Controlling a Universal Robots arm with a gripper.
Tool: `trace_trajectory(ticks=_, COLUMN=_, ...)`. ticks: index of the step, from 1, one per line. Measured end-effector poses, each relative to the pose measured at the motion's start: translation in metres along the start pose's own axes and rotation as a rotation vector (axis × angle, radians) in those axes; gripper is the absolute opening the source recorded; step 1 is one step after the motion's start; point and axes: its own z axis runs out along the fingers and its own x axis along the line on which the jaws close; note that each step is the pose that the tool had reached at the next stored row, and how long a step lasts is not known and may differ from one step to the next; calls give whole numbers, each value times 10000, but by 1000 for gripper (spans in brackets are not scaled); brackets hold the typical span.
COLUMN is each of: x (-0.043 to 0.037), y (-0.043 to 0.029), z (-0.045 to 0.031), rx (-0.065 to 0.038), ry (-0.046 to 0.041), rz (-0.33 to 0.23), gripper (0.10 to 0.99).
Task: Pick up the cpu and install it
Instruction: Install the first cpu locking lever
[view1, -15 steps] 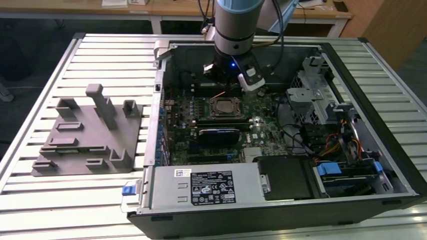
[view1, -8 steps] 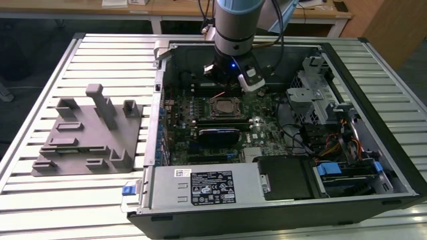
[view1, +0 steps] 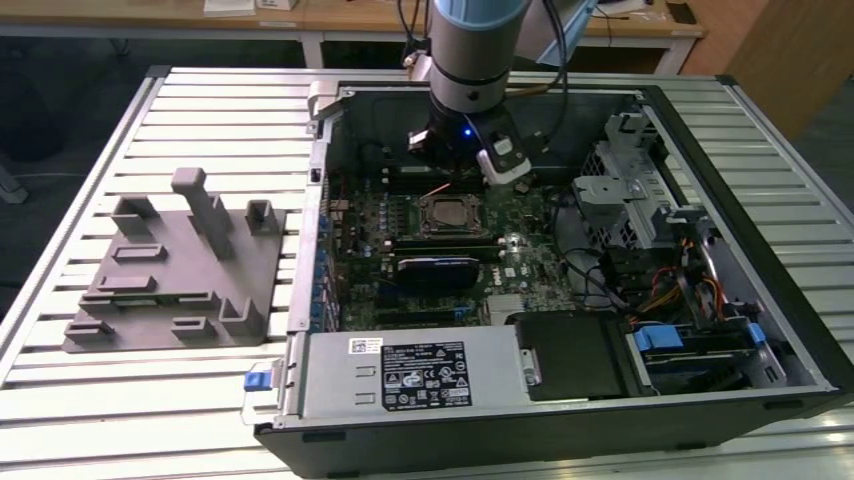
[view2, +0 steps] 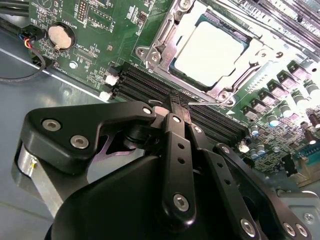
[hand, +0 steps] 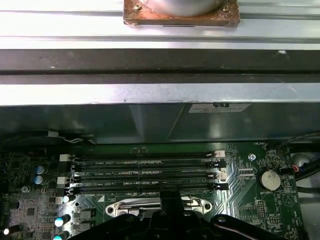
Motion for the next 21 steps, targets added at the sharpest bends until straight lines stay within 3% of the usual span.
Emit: trace_trajectory(ticks=21, x=-3, y=53, z=64, rx=176, ry=-117, rz=-10, gripper=106)
